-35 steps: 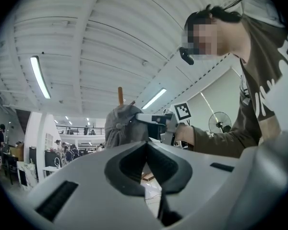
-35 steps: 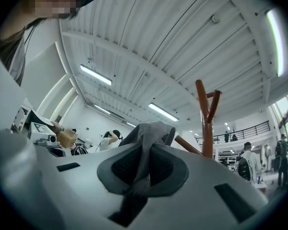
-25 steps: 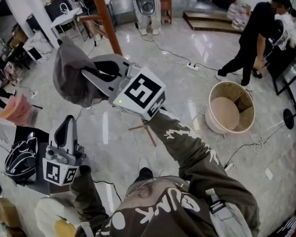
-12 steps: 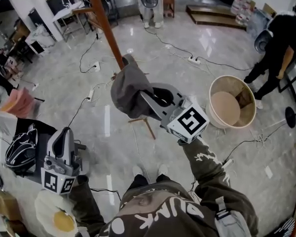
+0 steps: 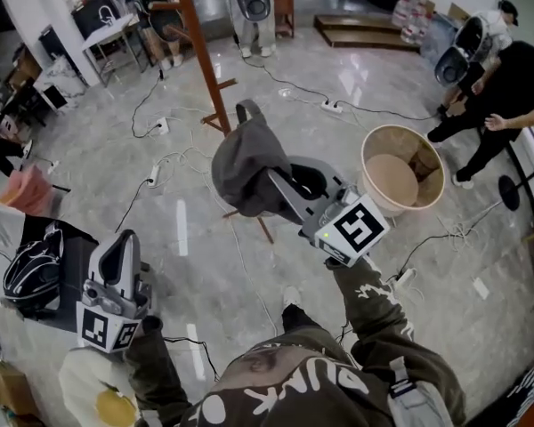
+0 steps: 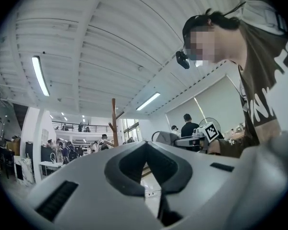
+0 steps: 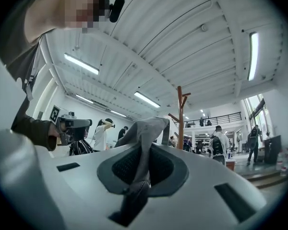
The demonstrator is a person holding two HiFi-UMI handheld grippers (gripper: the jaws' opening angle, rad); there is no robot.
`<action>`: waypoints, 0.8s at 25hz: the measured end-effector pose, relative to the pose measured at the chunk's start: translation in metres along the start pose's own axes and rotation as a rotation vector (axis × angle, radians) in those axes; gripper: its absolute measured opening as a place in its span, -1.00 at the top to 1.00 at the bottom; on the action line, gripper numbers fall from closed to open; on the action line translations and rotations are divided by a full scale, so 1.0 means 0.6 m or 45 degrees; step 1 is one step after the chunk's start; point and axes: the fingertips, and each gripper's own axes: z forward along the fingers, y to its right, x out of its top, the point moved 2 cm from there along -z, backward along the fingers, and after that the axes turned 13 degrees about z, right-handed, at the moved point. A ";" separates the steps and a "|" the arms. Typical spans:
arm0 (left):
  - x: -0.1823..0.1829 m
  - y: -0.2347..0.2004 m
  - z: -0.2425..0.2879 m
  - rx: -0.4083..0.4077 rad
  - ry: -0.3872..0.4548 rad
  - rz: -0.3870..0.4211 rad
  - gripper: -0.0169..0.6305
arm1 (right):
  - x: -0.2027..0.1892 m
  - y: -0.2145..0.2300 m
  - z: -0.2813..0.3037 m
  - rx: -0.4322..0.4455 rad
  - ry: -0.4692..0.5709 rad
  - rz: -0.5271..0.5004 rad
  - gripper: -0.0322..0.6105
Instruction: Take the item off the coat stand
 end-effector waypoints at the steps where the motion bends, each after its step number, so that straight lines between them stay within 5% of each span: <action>1: 0.007 0.007 -0.025 -0.007 0.013 -0.006 0.93 | -0.001 -0.027 -0.015 -0.020 0.000 -0.006 0.81; 11: 0.065 0.051 -0.253 -0.119 0.070 -0.089 0.93 | -0.020 -0.313 -0.119 -0.178 -0.061 -0.013 0.81; 20: 0.120 0.079 -0.298 -0.152 0.123 -0.102 0.93 | 0.005 -0.394 -0.159 -0.215 -0.058 -0.061 0.81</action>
